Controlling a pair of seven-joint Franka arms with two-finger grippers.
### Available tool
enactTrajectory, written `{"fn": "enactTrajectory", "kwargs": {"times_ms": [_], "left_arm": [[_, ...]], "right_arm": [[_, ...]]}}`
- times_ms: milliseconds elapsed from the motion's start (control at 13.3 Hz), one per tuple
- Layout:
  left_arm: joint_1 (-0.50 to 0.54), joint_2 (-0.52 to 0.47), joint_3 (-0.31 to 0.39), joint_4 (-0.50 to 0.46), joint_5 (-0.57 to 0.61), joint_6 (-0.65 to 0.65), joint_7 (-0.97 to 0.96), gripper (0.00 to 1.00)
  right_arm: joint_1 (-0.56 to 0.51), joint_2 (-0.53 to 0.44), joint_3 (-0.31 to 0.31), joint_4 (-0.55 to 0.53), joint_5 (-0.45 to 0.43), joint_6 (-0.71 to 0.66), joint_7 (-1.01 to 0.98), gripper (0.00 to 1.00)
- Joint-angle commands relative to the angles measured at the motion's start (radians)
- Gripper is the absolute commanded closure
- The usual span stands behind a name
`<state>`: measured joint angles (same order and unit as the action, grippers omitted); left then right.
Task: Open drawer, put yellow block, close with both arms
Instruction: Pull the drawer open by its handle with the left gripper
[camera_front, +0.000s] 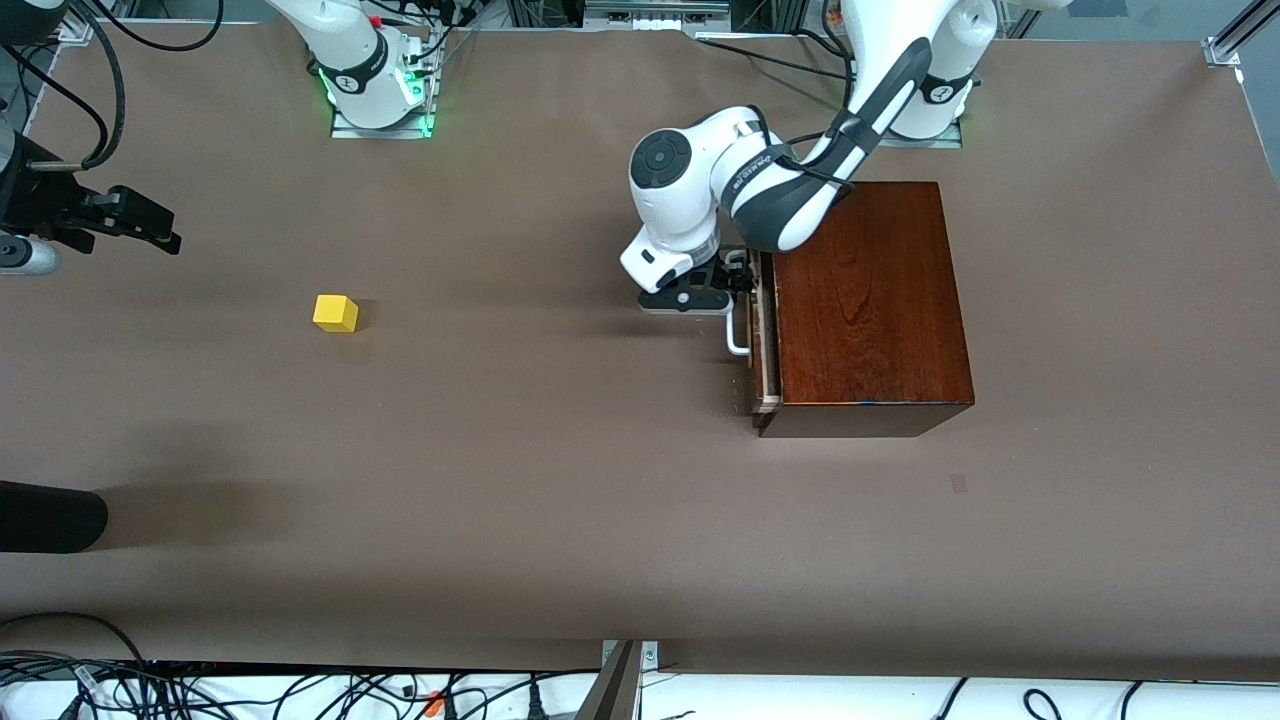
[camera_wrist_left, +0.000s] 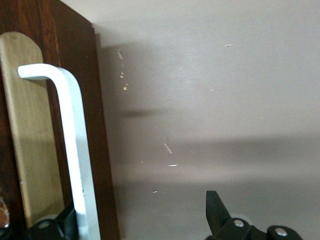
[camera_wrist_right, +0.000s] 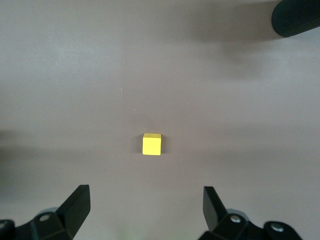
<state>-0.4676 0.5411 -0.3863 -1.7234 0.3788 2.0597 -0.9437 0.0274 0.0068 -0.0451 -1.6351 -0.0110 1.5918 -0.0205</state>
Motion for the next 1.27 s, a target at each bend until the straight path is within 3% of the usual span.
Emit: {"fn": "enactTrajectory", "kwargs": {"times_ms": [0,375,1200], "left_arm": [[-0.054,0.103,-0.006,0.100,-0.003,0.069,-0.024,0.00],[-0.080,0.163,-0.005,0.185,-0.004,0.069,-0.024,0.00],[-0.091,0.165,-0.006,0.214,-0.003,0.071,-0.024,0.00]], "right_arm": [[0.005,-0.005,-0.005,-0.002,-0.004,0.002,-0.016,0.00],[0.005,-0.004,-0.005,-0.002,-0.006,0.000,-0.016,0.00],[0.005,-0.005,-0.005,0.003,-0.009,-0.001,-0.009,0.00]]}}
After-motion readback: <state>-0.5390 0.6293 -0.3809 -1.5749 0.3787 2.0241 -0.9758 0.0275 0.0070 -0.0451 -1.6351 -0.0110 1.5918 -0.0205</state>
